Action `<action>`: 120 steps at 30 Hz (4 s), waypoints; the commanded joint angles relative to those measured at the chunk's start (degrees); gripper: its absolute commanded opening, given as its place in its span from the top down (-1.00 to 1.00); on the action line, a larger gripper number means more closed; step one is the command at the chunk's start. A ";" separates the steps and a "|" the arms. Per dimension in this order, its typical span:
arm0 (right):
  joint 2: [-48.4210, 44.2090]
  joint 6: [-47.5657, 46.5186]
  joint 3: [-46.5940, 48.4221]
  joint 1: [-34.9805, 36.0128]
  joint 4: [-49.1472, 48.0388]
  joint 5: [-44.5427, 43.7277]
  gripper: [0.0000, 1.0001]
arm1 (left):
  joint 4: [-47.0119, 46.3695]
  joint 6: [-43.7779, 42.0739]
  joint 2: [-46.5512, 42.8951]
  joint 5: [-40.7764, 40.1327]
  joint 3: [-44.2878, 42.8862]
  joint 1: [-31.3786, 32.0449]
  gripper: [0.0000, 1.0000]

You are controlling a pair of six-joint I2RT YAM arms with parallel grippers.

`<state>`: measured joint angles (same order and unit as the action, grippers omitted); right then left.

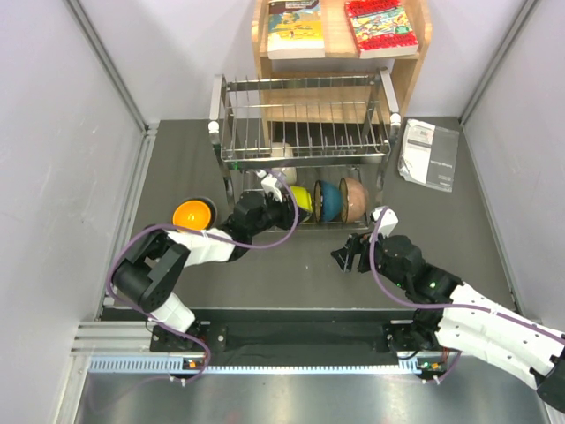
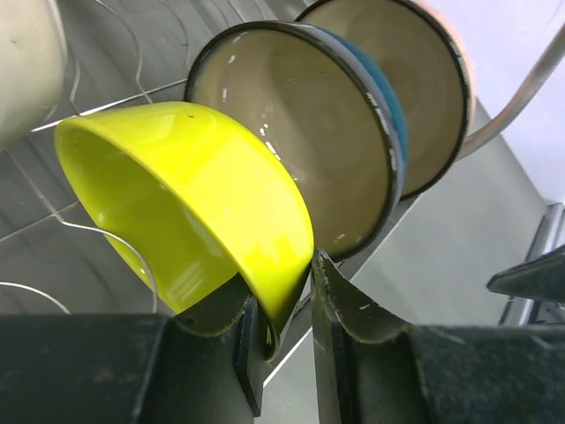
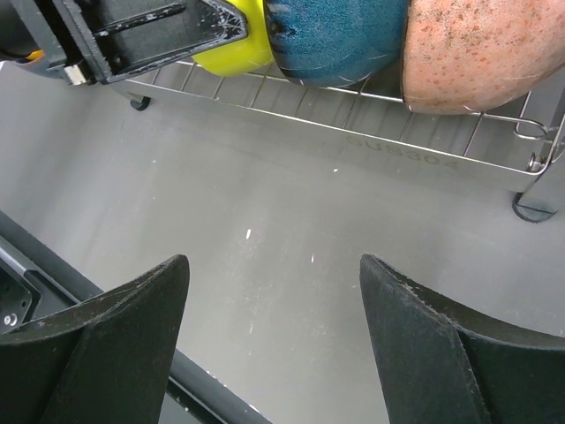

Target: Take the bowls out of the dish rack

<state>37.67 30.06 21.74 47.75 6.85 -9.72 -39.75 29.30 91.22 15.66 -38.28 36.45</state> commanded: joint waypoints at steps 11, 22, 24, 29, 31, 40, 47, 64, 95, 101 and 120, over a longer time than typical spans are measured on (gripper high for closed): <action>-0.23 -0.71 2.08 -0.64 -0.08 -2.24 -0.55 | -10.28 2.70 -2.53 0.95 -1.62 -0.06 1.00; -0.23 -0.36 1.91 -0.90 -0.17 -2.76 -0.55 | 4.58 -3.90 -9.30 -3.61 -3.47 -0.06 1.00; -0.58 -0.10 1.82 -0.90 0.09 -3.29 -0.56 | 6.86 -4.86 -11.49 -4.93 -3.81 -0.06 1.00; -1.11 0.26 1.99 -1.08 0.09 -3.03 -0.55 | 17.04 -6.88 -15.71 -7.22 -5.92 0.03 1.00; -1.02 0.35 2.60 -1.08 0.18 -2.85 -0.55 | 19.34 -7.32 -18.26 -8.10 -5.93 0.12 1.00; 1.35 -0.80 6.74 -1.08 2.29 -3.29 -0.54 | 36.74 -7.85 -26.61 -5.03 -6.28 0.64 1.00; 1.44 -1.76 8.41 -1.08 2.90 -3.82 -0.55 | 49.13 -9.08 -32.59 -1.16 -7.68 0.82 1.00; 2.05 -3.26 11.22 -0.99 3.87 -4.26 -0.56 | 77.27 -3.21 -41.38 -17.13 -7.51 1.08 1.00; 3.11 -7.21 15.26 -3.01 4.40 -3.29 -0.57 | 73.76 9.99 -31.90 -35.80 1.63 -19.04 1.00; 3.90 -7.91 16.76 -4.68 4.57 -1.54 -0.57 | 69.37 7.70 -25.92 -32.27 2.16 -21.77 1.00; 2.94 -7.56 15.79 -6.79 5.37 -0.48 -0.57 | 62.07 2.17 -4.76 -25.60 -11.62 -27.13 1.00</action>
<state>41.63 23.00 36.42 42.02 13.32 -10.44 31.18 31.68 80.93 -17.89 -45.12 9.45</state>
